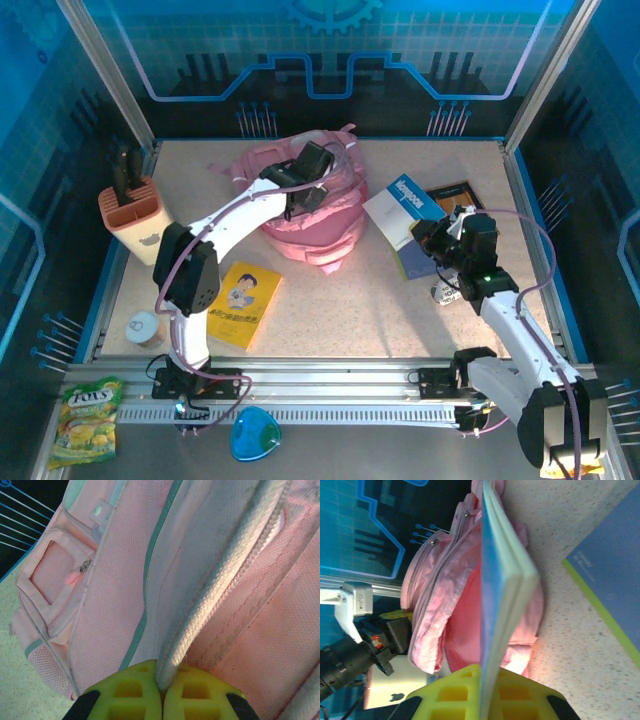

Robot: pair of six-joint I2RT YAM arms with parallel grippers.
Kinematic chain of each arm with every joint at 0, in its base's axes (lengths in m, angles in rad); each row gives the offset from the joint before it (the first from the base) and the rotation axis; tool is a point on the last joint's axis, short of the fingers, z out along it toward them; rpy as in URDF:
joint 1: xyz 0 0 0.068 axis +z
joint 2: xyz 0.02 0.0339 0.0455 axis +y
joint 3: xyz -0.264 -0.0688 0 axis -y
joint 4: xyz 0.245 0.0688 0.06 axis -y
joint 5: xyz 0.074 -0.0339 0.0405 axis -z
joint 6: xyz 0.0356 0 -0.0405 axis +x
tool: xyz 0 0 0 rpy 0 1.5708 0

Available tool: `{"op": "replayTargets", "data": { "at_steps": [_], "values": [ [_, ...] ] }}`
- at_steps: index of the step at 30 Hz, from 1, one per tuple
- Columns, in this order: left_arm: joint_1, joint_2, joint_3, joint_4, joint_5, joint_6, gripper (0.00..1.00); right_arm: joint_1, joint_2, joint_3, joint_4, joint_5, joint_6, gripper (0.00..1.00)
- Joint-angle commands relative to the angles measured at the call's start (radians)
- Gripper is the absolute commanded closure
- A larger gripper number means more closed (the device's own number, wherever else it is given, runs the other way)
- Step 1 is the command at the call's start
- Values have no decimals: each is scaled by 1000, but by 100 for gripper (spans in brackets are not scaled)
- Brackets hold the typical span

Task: Pack the student bag

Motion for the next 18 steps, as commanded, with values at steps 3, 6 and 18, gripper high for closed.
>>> {"op": "replayTargets", "data": {
  "at_steps": [3,6,18],
  "values": [
    [-18,-93,82,82,-8,-93,100,79,89,-27,187,-53,101,96],
    [-24,-117,83,113,0,-98,100,149,165,-18,282,-40,141,96],
    [-37,-246,22,185,48,-130,100,322,531,179,543,-7,279,98]
  ]
}}
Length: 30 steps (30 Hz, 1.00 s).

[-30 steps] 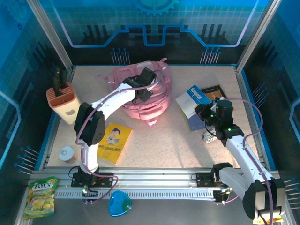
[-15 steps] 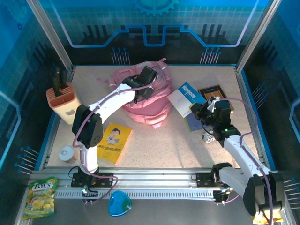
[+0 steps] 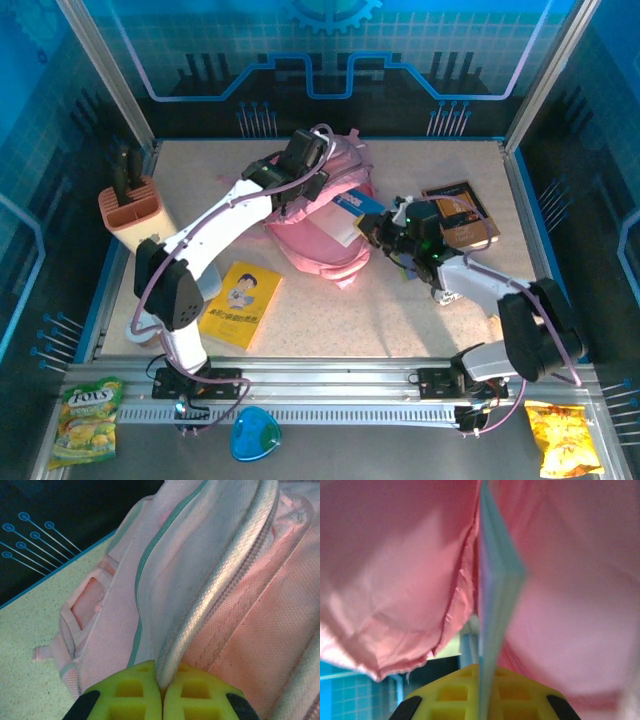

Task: Pack the student bag

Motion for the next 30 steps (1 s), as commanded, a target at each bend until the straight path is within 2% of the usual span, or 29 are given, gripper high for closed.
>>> {"op": "replayTargets", "data": {
  "at_steps": [1,3,11,17,25,27,28,30],
  "values": [
    [-15,-103,6,159,20,-48,100,32,75,80,130,31,72,98],
    [-16,-113,3,160,20,-55,100,47,122,106,137,75,95,98],
    [-16,-136,-21,166,62,-100,100,100,213,181,-37,318,177,97],
    [-18,-136,-29,167,80,-121,100,125,290,270,-77,409,224,95],
    [-17,-116,8,107,136,-130,100,124,399,367,-110,375,301,91],
    [-17,-115,6,110,142,-136,100,117,450,396,-66,321,311,82],
    [-17,-113,7,115,146,-140,100,111,478,428,-72,271,308,73],
    [-16,-110,10,122,173,-144,100,104,532,494,-140,188,300,65]
  ]
}}
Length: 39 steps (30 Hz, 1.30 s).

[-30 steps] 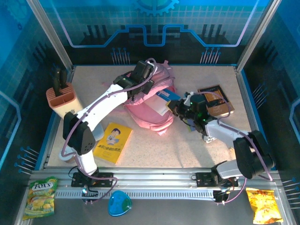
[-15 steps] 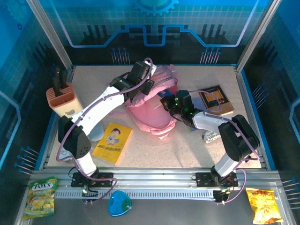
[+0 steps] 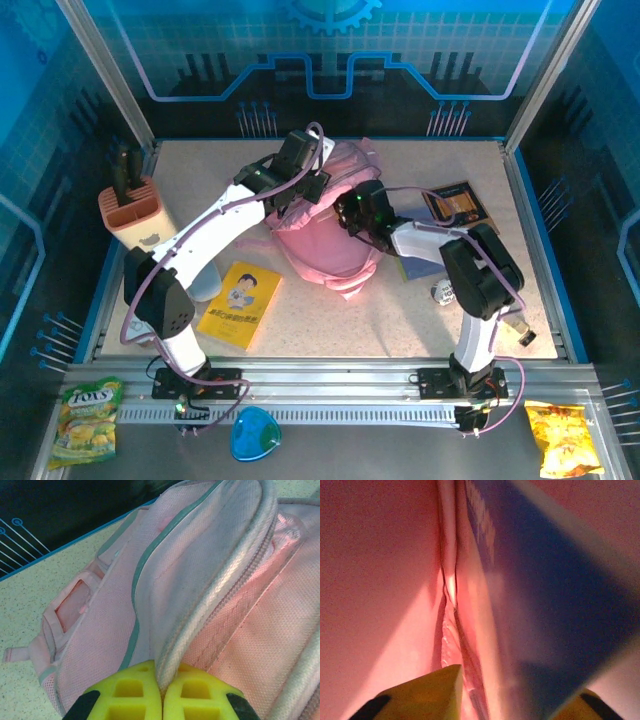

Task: Pack the student bag

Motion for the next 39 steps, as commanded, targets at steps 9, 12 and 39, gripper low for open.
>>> {"op": "replayTargets", "data": {
  "at_steps": [9,12,39],
  "values": [
    [3,-2,81,82,33,-36,100,-17,-34,-28,-59,-162,-50,38],
    [25,9,57,91,28,-38,100,-18,-126,-123,-44,-177,-76,31],
    [175,-209,-415,228,252,-335,3,-256,-448,-245,-662,59,-734,8]
  ]
}}
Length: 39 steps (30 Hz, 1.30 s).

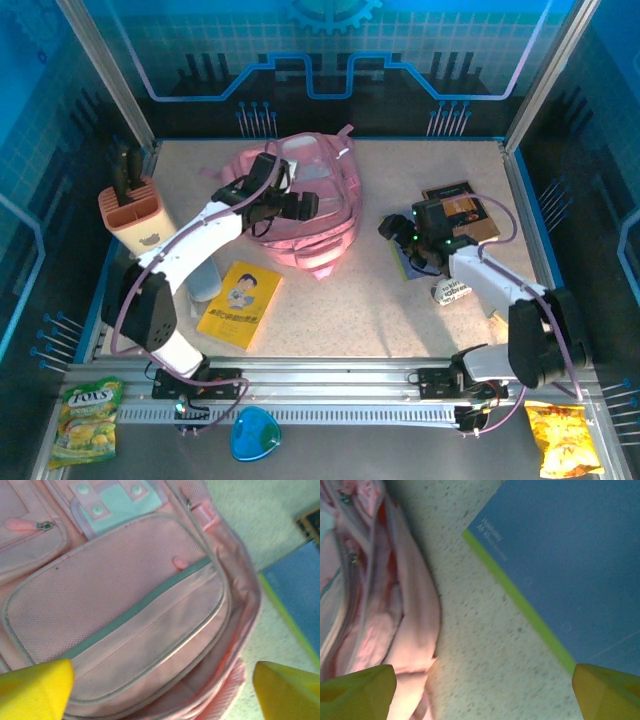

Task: Pack the student bag

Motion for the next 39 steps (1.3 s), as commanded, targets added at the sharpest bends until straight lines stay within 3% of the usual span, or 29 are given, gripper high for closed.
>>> {"op": "replayTargets", "data": {
  "at_steps": [1,8,15,28,39],
  "values": [
    [23,-70,-42,57,27,-73,1,-33,78,70,-89,-14,-130,7],
    [60,-114,-75,59,102,-137,1,-57,239,166,-132,-33,-199,10],
    [75,-116,-77,67,163,-200,1,-38,288,143,-134,-45,-142,12],
    [59,-33,-56,106,326,-353,4,205,274,54,60,-115,159,20],
    [-117,63,-30,107,362,-406,10,82,71,42,-54,-26,-23,20]
  ]
}}
